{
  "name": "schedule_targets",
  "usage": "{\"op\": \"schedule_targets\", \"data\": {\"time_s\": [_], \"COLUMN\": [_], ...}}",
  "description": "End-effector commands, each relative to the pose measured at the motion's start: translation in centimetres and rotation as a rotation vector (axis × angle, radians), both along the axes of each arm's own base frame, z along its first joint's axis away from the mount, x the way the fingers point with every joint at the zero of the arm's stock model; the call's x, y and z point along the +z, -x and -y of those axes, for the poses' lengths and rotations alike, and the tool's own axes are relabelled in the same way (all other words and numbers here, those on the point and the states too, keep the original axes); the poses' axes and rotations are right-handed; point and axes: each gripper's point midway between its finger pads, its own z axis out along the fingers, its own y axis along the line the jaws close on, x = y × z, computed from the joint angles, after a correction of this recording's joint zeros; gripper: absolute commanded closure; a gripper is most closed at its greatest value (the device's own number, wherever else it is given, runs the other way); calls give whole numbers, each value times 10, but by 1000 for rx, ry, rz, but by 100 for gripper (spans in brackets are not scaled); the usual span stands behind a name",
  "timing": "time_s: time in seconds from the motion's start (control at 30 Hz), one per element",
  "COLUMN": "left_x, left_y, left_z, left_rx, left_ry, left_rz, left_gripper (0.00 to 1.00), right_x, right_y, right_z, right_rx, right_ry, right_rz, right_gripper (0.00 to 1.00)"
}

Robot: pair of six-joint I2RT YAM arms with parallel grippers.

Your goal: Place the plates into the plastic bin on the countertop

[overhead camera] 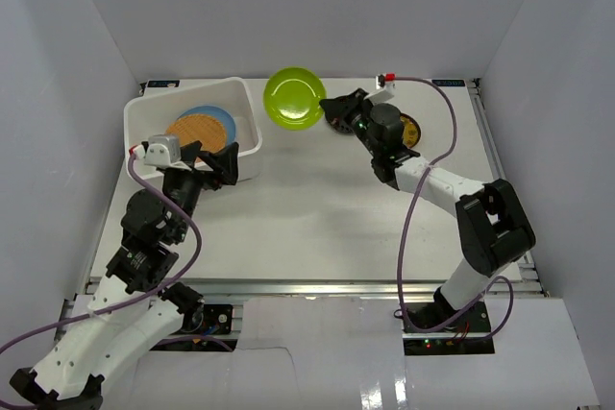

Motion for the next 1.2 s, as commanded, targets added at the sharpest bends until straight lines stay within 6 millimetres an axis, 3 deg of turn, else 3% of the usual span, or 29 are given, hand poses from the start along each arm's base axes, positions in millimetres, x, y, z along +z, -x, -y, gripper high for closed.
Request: {"op": "schedule_targets", "data": {"time_s": [0.0,0.1,0.13,0.2,0.23,0.27,0.3,0.33,0.37,0.4,0.47,0.5,0.57,0.6,0.7,0.73,0.87,0.97,1.07,1.1,1.13,1.17], "left_x": [14,18,17,21,23,24,22,23,24,24,22,22,20,20,17,15,16,16,16,16,15,16], "left_y": [7,9,9,11,12,14,14,15,15,15,14,13,11,11,9,8,8,7,9,8,8,8], "left_z": [-6,-14,-16,-19,-21,-25,-28,-31,-31,-31,-29,-29,-26,-25,-26,-26,-23,-24,-24,-25,-26,-25], "left_rx": [-2,26,38,42,49,62,75,89,90,87,83,86,74,69,81,84,68,78,75,81,86,82], "left_ry": [25,45,45,54,62,68,69,75,73,72,66,64,56,56,50,45,47,46,47,46,44,44], "left_rz": [30,49,44,52,61,72,71,76,78,80,74,73,63,61,58,50,50,46,53,53,50,49], "left_gripper": [2,2,2,2,2,2,2,2,2,2,2,2,2,2,2,2,2,2,2,2,2,2], "right_x": [72,77,84,86,85,83,63,80,78,55,59,47,50,41,31,28,23,35,46,74,64,69], "right_y": [4,2,-2,-7,-8,-10,-14,-8,-3,-2,1,1,7,7,10,10,11,18,23,25,25,23], "right_z": [-29,-66,-90,-115,-140,-151,-166,-182,-195,-213,-228,-235,-248,-253,-262,-263,-259,-256,-243,-228,-219,-207], "right_rx": [25,63,93,119,150,161,177,205,256,289,312,320,336,342,346,349,339,354,340,315,304,275], "right_ry": [8,54,61,96,117,138,164,144,141,163,158,166,155,164,184,187,214,215,231,209,225,234], "right_rz": [194,213,218,227,220,225,203,227,226,195,196,186,191,182,171,167,162,182,215,252,247,259], "right_gripper": [92,92,92,92,92,92,92,92,92,92,91,91,91,90,81,70,52,41,42,43,43,45]}}
